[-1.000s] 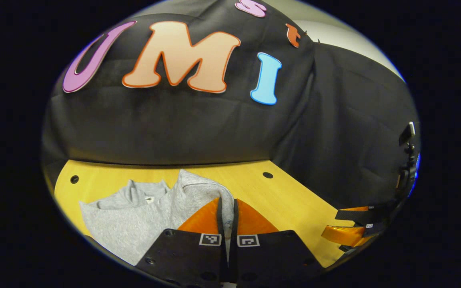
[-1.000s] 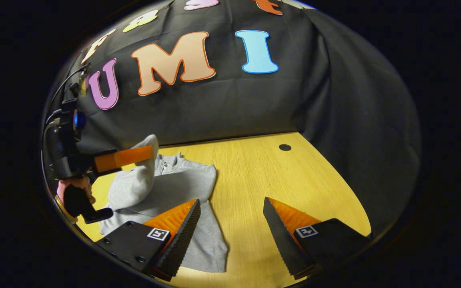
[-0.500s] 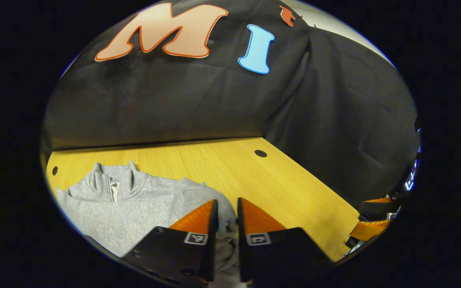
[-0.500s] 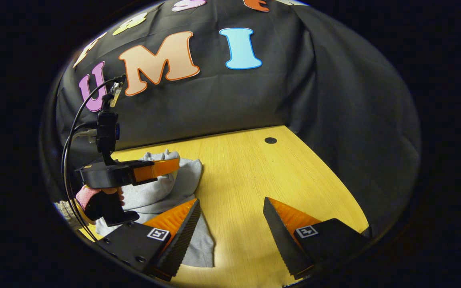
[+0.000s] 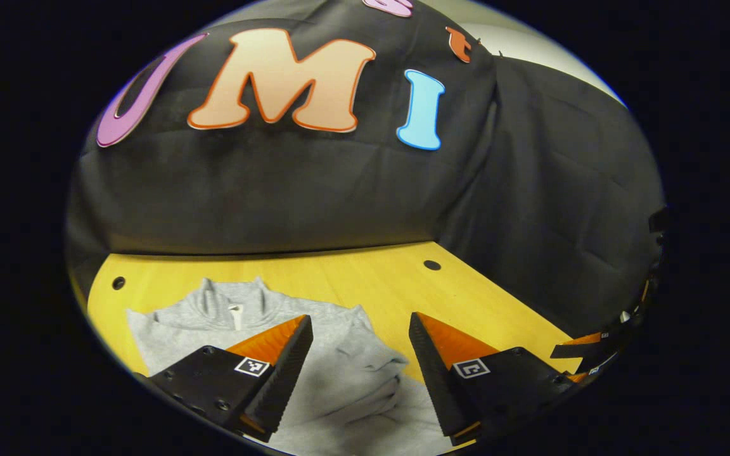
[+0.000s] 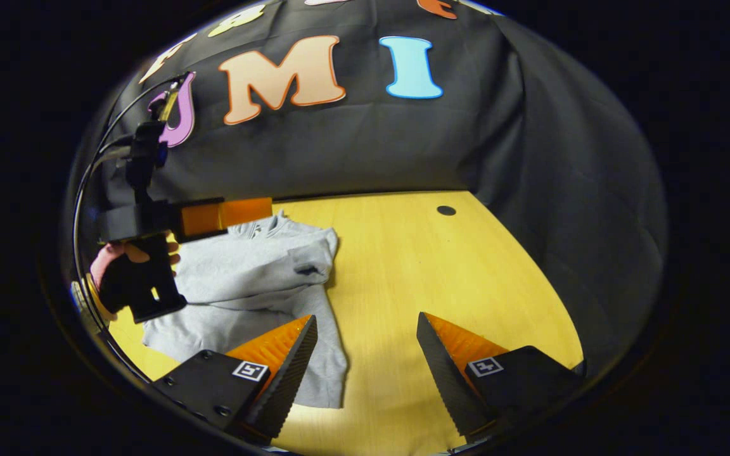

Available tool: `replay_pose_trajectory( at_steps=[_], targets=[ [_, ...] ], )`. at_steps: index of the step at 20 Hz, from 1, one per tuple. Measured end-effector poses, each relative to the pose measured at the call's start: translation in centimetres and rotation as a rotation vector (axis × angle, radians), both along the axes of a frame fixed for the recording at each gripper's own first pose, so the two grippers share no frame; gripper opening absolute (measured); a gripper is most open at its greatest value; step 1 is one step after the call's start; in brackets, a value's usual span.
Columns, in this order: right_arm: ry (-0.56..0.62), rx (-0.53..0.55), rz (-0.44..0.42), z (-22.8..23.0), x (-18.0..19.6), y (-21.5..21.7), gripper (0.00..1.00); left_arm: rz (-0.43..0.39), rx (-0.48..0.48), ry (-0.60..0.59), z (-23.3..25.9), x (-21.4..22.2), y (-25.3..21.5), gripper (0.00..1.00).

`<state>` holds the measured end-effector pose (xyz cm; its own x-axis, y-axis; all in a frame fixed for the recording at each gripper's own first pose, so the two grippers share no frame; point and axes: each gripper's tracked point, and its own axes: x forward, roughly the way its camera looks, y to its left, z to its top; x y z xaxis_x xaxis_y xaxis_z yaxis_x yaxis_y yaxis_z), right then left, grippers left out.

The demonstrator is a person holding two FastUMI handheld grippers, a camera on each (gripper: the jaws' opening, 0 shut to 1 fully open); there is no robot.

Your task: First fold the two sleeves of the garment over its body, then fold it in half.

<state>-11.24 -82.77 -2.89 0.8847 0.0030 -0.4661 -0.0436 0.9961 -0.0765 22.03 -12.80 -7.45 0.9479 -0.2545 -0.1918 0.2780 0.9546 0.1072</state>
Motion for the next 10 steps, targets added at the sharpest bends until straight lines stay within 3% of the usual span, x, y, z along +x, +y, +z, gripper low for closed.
replay_pose_trajectory(
  at_steps=[5,6,10],
  targets=[
    [0.050,0.012,0.091,-3.1,-1.6,3.6,0.98,0.126,0.053,-0.009,-1.1,-6.4,8.4,0.91],
    [0.059,0.012,0.104,-3.6,-1.9,4.1,0.95,0.152,0.058,0.003,-2.1,-7.9,10.0,0.91],
    [0.112,0.010,0.144,-6.6,-3.0,5.4,0.95,0.309,0.030,0.068,-5.9,-13.7,16.3,0.91]
  ],
)
